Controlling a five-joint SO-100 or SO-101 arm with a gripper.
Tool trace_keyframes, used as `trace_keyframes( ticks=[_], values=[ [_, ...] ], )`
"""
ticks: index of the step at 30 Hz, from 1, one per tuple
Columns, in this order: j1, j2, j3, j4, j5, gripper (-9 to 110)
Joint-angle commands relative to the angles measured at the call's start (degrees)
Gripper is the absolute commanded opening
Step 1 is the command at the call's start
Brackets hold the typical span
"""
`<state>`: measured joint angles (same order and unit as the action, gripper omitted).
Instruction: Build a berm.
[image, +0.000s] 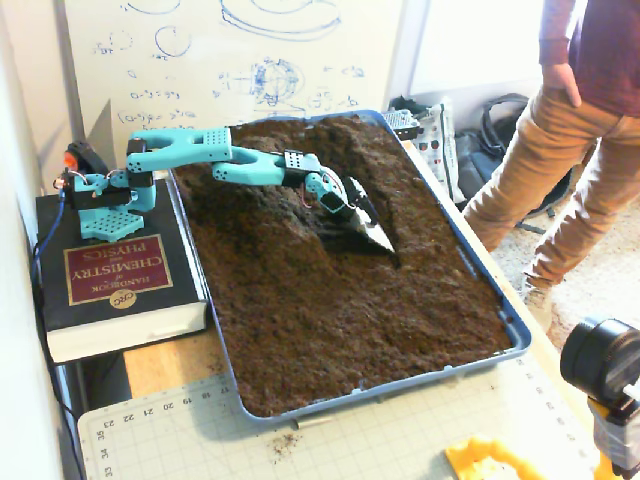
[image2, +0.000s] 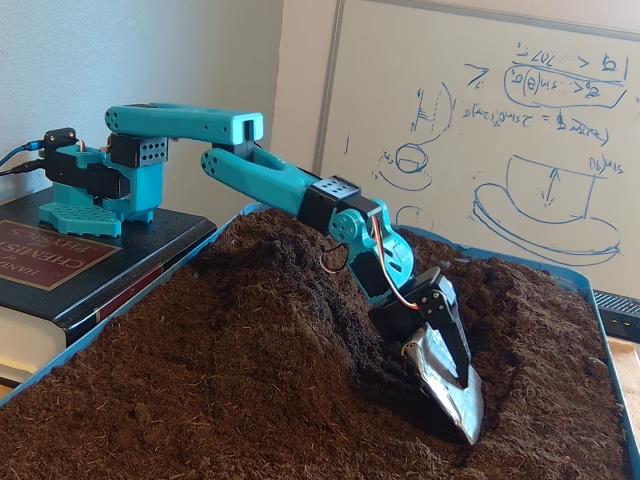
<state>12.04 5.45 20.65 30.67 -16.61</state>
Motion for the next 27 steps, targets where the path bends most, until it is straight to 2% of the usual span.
trace_keyframes(
  ticks=[1, 27],
  values=[
    [-1.32, -0.53, 3.25, 0.62, -0.7, 0],
    [-5.45, 43.15, 63.9, 0.53, -0.7, 0]
  ],
)
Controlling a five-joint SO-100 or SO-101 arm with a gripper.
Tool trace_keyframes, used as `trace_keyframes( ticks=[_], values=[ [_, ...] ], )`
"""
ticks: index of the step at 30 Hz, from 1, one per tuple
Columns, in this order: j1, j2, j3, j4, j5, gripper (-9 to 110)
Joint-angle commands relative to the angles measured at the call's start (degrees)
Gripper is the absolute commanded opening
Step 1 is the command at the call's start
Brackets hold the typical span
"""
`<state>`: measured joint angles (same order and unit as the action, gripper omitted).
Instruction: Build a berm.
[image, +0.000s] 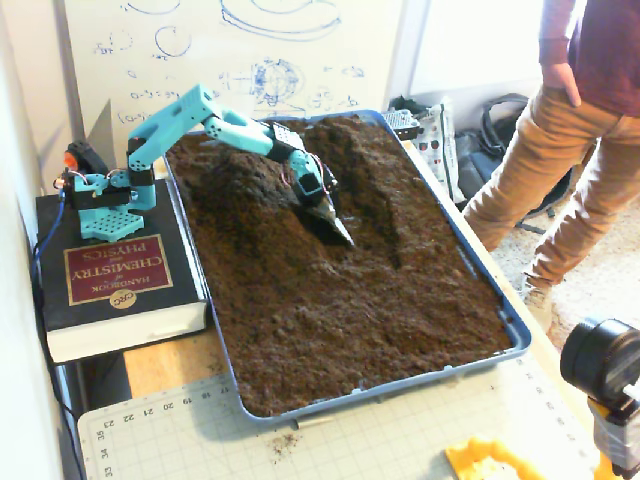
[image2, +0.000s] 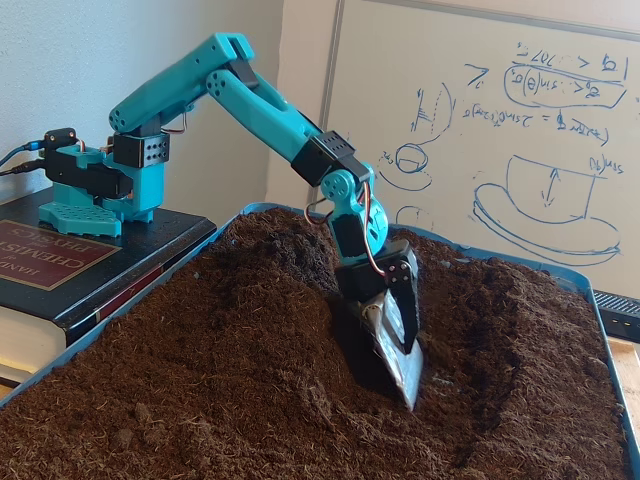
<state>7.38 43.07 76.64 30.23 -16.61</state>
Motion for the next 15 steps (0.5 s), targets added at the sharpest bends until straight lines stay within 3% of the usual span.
trace_keyframes(
  ticks=[1, 15],
  values=[
    [-0.79, 7.38, 10.02, 0.88, -0.7, 0],
    [2.55, 36.21, 29.71, 0.26, 1.32, 0]
  ],
)
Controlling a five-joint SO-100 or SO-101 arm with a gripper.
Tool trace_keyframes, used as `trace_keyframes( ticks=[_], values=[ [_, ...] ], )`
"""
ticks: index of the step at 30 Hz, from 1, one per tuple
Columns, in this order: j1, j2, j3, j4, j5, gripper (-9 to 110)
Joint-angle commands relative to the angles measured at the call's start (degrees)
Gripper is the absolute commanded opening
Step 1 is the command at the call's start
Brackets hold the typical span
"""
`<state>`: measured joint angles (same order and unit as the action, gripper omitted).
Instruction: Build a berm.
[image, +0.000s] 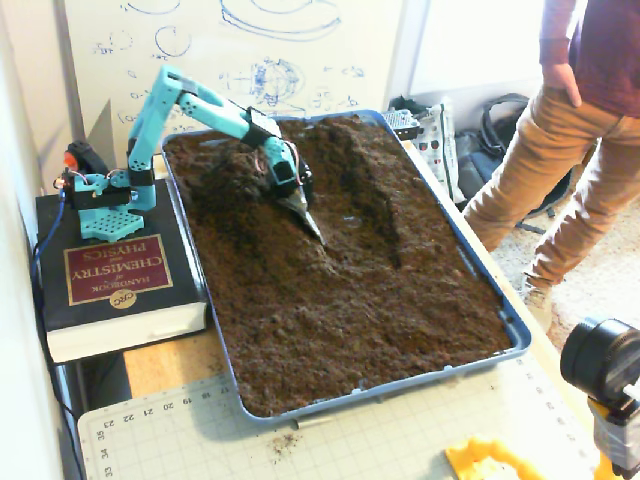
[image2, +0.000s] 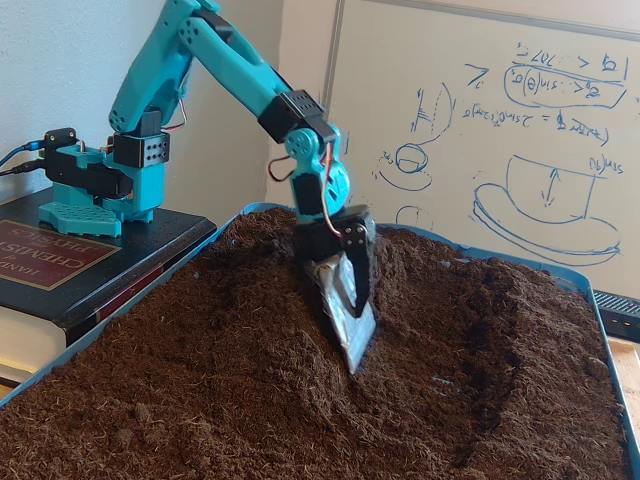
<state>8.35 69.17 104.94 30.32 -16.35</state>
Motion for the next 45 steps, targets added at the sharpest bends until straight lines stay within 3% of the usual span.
trace_keyframes(
  ticks=[1, 7, 9, 13, 21, 26, 34, 45],
  values=[
    [1.67, 12.22, 1.32, 0.18, 2.55, 0],
    [0.18, 16.26, -9.32, 0.88, 20.92, 0],
    [-0.26, 16.0, -13.01, 0.97, 22.76, 0],
    [0.97, 13.8, -15.21, 0.35, 16.79, 0],
    [9.67, 12.74, -15.21, 0.26, -5.1, 0],
    [12.83, 8.88, -18.98, 0.09, -2.2, 1],
    [13.54, -10.99, -40.17, 0.09, 6.86, 1],
    [13.27, -25.66, -53.79, 0.09, 6.5, 1]
  ],
)
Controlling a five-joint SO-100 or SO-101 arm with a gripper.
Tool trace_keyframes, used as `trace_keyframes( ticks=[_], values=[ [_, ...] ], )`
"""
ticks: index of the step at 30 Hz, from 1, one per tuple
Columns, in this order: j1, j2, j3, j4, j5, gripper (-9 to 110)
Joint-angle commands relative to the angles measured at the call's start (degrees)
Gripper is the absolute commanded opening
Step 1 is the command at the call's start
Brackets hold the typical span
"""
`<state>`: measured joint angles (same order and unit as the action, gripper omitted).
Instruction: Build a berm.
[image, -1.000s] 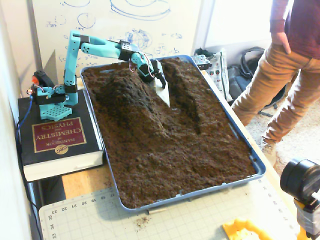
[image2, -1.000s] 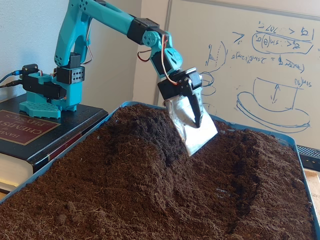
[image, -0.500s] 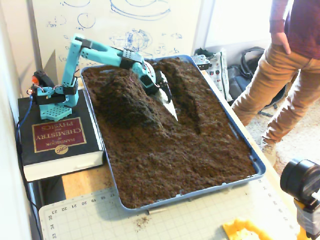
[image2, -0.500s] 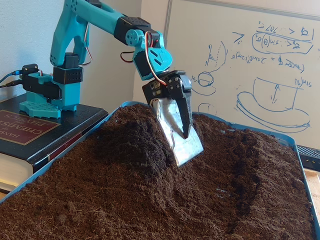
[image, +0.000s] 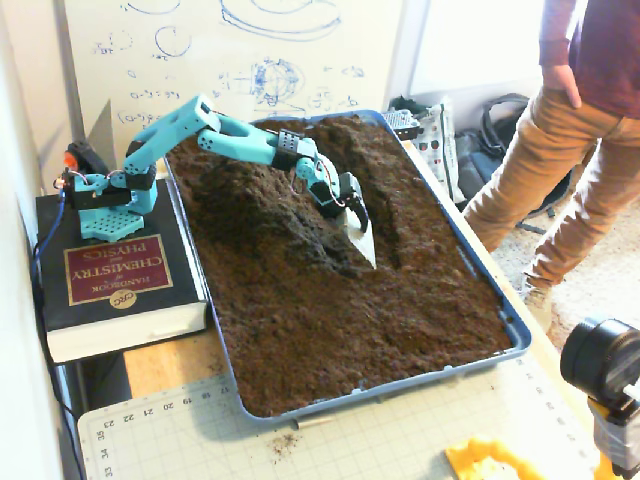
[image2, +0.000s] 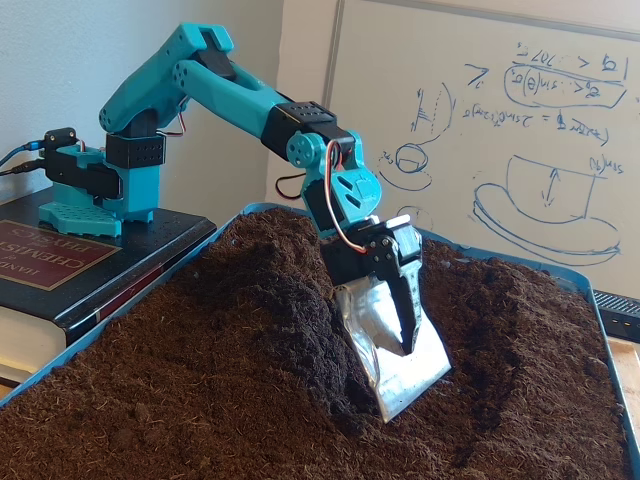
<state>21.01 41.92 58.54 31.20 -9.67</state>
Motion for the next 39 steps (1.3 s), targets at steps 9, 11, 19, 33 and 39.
trace_keyframes(
  ticks=[9, 11, 19, 33, 39],
  values=[
    [0.09, -9.23, -16.96, -0.88, -0.62, 1],
    [0.09, -11.69, -19.95, -0.88, -0.62, 1],
    [0.18, -18.02, -20.13, -0.44, -5.01, 1],
    [1.05, 3.78, 16.35, -0.79, -13.89, 1],
    [1.93, 10.02, 26.02, -0.79, -14.24, 1]
  ],
)
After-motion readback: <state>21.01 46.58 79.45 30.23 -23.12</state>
